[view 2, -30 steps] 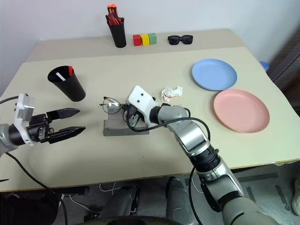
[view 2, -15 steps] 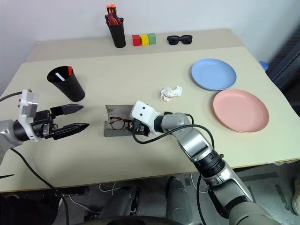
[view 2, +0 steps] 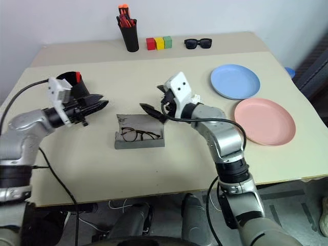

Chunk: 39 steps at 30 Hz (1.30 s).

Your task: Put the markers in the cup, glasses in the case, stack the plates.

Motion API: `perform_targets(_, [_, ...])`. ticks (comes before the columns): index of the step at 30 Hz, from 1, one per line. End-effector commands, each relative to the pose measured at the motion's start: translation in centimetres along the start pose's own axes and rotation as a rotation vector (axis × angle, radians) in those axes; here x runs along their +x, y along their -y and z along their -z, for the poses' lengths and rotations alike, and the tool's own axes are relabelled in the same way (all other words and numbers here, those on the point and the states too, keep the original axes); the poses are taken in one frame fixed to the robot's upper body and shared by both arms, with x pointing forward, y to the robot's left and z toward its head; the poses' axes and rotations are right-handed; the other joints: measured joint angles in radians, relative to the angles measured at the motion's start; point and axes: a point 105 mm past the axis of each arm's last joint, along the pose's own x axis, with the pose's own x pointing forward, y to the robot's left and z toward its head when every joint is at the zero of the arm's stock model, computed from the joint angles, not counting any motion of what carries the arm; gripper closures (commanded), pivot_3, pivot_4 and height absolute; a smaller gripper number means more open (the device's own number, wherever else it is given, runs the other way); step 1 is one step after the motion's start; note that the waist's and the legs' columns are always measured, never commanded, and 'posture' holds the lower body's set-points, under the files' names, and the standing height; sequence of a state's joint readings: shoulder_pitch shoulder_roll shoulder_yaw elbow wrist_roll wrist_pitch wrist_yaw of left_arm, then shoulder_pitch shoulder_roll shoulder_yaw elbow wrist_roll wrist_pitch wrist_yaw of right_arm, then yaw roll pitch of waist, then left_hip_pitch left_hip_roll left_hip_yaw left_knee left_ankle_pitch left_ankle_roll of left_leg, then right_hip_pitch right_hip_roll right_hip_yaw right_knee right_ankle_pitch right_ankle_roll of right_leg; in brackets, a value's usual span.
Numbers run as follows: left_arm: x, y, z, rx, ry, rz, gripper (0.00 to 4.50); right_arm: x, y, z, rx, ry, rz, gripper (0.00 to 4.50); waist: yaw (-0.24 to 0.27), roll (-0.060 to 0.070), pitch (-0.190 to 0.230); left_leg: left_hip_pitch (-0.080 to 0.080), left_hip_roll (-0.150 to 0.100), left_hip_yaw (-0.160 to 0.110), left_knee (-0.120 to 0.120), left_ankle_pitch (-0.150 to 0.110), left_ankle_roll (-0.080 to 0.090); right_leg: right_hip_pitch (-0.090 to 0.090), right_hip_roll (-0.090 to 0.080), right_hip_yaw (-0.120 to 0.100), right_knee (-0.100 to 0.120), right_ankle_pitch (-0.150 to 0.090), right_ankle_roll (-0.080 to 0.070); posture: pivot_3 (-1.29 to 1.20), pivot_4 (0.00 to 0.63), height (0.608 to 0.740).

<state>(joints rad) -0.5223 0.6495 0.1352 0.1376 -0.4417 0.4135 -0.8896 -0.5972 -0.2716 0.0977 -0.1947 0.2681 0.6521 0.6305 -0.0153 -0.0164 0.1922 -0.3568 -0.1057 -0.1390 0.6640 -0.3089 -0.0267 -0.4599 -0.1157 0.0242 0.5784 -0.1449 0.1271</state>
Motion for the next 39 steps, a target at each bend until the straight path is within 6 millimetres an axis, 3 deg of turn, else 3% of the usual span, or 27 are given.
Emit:
perform_targets(1, [1.8, -1.0, -0.9, 0.043, -0.002, -0.044, 4.47, -0.3, 0.1, -1.2, -0.045, 0.04, 0.013, 0.0, -0.006, 0.0, 0.0, 0.0, 0.0, 0.0, 0.0, 0.0, 0.0, 0.0, 0.0, 0.0, 0.0, 0.0, 0.0, 0.0, 0.15, 0.74])
perform_targets(9, [5.6, -2.1, 1.3, 0.078, -0.207, -0.027, 4.47, -0.3, -0.1, -1.1, -0.049, 0.045, 0.031, 0.0, 0.0, 0.0, 0.0, 0.0, 0.0, 0.001, 0.0, 0.001, -0.001, 0.0, 0.0, 0.0, 0.0, 0.0, 0.0, 0.0, 0.15, 0.74])
perform_targets(12, [5.2, -0.9, 3.1, -0.007, -0.332, 0.086, 4.47, -0.3, -0.2, -1.2, -0.062, 0.046, 0.039, 0.0, -0.002, 0.0, 0.0, 0.0, 0.0, 0.001, 0.001, 0.001, -0.001, 0.0, 0.0, 0.0, 0.0, 0.0, 0.0, 0.0, 0.15, 0.74])
perform_targets(16, [4.1, 0.2, 3.8, -0.085, -0.429, 0.194, 4.47, -0.4, -0.2, -1.3, -0.062, 0.05, 0.051, 0.0, -0.011, 0.0, 0.0, 0.0, 0.0, 0.001, 0.001, 0.001, -0.001, -0.001, 0.0, 0.0, 0.001, 0.0, 0.0, 0.0, 0.15, 0.74])
perform_targets(28, [1.6, 4.6, 3.6, -0.085, -0.48, 0.474, 4.47, -0.4, 0.0, -1.1, -0.066, 0.044, 0.058, 0.0, -0.03, 0.0, 0.0, -0.001, 0.0, 0.001, 0.0, 0.0, 0.0, -0.001, 0.0, 0.0, 0.001, 0.0, 0.0, 0.0, 0.15, 0.74])
perform_targets(36, [0.2, 7.3, 4.3, -0.01, -0.443, 0.492, 4.47, -0.5, 0.6, -1.0, -0.084, 0.035, 0.074, 0.0, -0.027, 0.0, 0.0, 0.0, 0.002, 0.0, 0.0, -0.001, 0.002, -0.001, 0.0, 0.0, 0.001, 0.0, 0.0, 0.0, 0.15, 0.74])
perform_targets(39, [1.5, 5.1, 2.8, -0.011, -0.296, 0.335, 4.47, -0.7, 1.1, -1.1, -0.088, 0.035, 0.089, 0.0, -0.019, 0.0, 0.0, 0.0, 0.002, 0.0, 0.0, -0.001, 0.002, -0.001, 0.0, 0.0, 0.001, 0.0, 0.0, 0.0, 0.15, 0.74])
